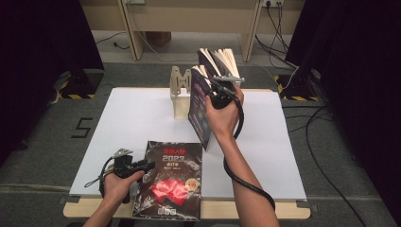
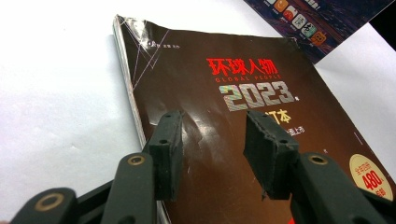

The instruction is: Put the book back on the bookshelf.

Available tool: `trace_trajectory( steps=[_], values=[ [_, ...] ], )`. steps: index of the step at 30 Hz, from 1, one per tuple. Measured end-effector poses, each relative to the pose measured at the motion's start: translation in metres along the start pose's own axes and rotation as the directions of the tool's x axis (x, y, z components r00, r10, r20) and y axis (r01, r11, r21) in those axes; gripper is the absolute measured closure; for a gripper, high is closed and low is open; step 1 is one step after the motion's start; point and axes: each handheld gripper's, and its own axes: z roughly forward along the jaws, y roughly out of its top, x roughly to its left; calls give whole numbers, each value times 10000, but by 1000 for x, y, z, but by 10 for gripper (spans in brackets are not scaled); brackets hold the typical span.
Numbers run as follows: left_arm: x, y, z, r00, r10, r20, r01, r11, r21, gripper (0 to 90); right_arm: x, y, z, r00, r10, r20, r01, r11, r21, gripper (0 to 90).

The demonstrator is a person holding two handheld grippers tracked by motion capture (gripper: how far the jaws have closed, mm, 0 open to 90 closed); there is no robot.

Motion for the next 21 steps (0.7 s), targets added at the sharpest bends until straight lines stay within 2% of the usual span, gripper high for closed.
trace_trajectory(
  steps=[3, 8, 17, 21],
  values=[
    [-1, -1, 2, 10000, 4, 43, -4, 10000, 55, 563, 4, 1, 0, 9998, -211, 71, 212, 9997, -137, 829],
    [-1, 0, 2, 10000, -3, 30, 2, 10000, 51, 563, 6, 6, 0, 9998, -147, 112, 152, 9990, -419, 829],
    [0, 0, 2, 10000, 0, 38, 0, 10000, 47, 563, 3, 10, 2, 9974, -174, 696, 231, 9964, -817, 829],
    [0, 0, 1, 10000, -5, -1, 5, 10000, 45, 563, 3, 11, 3, 9967, -127, 800, 203, 9952, -958, 829]
  ],
)
